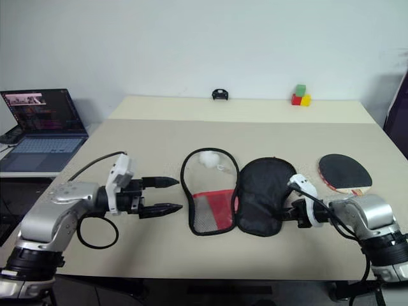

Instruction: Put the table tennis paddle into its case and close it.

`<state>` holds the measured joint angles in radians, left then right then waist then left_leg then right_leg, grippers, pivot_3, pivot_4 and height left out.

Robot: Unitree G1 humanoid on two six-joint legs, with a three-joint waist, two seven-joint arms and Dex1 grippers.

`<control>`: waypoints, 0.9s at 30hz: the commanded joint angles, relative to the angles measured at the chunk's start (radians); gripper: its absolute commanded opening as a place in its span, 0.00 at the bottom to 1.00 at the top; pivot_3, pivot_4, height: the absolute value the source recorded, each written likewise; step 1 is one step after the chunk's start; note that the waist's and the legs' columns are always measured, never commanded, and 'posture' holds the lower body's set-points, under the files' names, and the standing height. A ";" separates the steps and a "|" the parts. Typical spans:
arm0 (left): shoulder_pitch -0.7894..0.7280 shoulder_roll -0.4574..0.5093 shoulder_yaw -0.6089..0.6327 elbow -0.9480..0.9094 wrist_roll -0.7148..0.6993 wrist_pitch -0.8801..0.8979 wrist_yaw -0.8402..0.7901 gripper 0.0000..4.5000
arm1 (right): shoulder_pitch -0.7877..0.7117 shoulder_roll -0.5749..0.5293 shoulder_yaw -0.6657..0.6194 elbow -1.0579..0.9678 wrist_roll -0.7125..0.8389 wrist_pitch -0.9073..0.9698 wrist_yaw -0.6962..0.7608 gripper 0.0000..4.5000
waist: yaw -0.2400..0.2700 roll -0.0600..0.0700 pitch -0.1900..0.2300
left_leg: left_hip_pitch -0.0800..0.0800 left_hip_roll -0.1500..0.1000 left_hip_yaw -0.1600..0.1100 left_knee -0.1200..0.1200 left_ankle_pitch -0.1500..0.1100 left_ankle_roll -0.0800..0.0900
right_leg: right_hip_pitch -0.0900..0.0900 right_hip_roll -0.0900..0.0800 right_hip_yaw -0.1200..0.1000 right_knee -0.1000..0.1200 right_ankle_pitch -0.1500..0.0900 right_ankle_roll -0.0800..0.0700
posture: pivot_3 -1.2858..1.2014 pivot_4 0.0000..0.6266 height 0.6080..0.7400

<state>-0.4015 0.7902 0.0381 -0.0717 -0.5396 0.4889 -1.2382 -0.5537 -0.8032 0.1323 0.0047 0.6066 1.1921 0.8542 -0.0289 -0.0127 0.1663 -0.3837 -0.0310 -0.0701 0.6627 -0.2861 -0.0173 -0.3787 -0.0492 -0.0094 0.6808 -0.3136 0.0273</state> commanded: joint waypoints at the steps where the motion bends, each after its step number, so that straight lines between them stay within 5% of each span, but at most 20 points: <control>1: -0.025 -0.002 -0.003 -0.017 0.004 -0.020 -0.009 0.96 | -0.050 -0.024 0.016 0.041 -0.036 -0.044 0.052 0.01 | 0.000 0.000 0.000 | 0.000 0.000 0.000 0.000 0.000 0.000 | 0.000 0.000 0.000 0.000 0.000 0.000 | 0.52 0.24 1.00; 27: -0.049 -0.028 -0.025 0.000 0.025 -0.030 -0.018 0.96 | -0.174 -0.015 0.044 0.254 -0.202 -0.121 0.143 0.01 | 0.000 0.000 0.000 | -0.001 0.000 0.000 0.000 0.000 0.000 | 0.000 0.000 0.000 0.000 0.000 0.000 | 0.52 0.24 1.00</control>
<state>-0.4314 0.7608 0.0052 -0.0639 -0.5095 0.4725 -1.2540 -0.7009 -0.8173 0.2007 0.2603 0.4132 1.0774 1.0010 -0.0287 -0.0127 0.1663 -0.3842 -0.0311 -0.0700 0.6628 -0.2861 -0.0174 -0.3789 -0.0493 -0.0094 0.6806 -0.3136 0.0273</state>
